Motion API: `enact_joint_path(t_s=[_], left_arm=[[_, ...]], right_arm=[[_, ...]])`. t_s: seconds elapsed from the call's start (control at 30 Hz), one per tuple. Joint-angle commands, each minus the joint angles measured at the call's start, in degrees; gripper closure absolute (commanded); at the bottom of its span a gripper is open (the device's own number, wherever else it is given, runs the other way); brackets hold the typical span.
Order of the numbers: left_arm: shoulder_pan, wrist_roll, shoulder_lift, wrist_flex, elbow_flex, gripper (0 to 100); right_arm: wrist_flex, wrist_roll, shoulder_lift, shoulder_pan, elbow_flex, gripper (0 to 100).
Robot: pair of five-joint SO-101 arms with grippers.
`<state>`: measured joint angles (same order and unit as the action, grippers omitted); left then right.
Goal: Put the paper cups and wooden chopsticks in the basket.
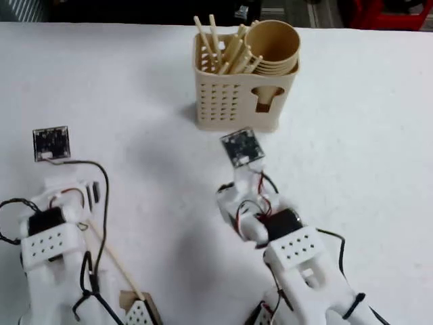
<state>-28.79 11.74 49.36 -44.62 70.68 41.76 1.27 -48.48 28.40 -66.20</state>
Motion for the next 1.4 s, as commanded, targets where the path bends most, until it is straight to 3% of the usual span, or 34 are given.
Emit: enact_joint_path(t_s=[0.0, 0.27, 0.47, 0.6, 0.87, 1.13, 1.37], left_arm=[[-0.48, 1.23, 1.01, -10.9, -11.6, 77], [-0.48, 4.22, -7.87, -37.54, -33.93, 77], [-1.36, 4.13, -16.48, -44.4, -35.25, 77], [-4.09, 4.22, -18.24, -41.32, -31.03, 74], [-8.4, 4.57, -18.42, -26.81, -16.53, 71], [-8.48, 4.66, -18.59, -18.37, -9.14, 71], [-7.52, 4.66, -18.59, -17.14, -8.44, 71]], right_arm=[[-4.0, -0.62, 2.68, -2.51, 0.35, 96.1], [-6.46, -0.44, 6.2, -2.68, 0.35, 96.1], [-6.46, -0.53, 6.64, -2.68, 0.35, 96.1], [-6.46, -0.53, 6.64, -2.42, 0.35, 96.1], [-6.37, -0.18, 6.64, -2.33, 0.35, 96.1], [-6.37, -0.18, 6.64, -2.33, 0.35, 96.1], [-6.37, -0.18, 6.64, -2.33, 0.35, 96.1]])
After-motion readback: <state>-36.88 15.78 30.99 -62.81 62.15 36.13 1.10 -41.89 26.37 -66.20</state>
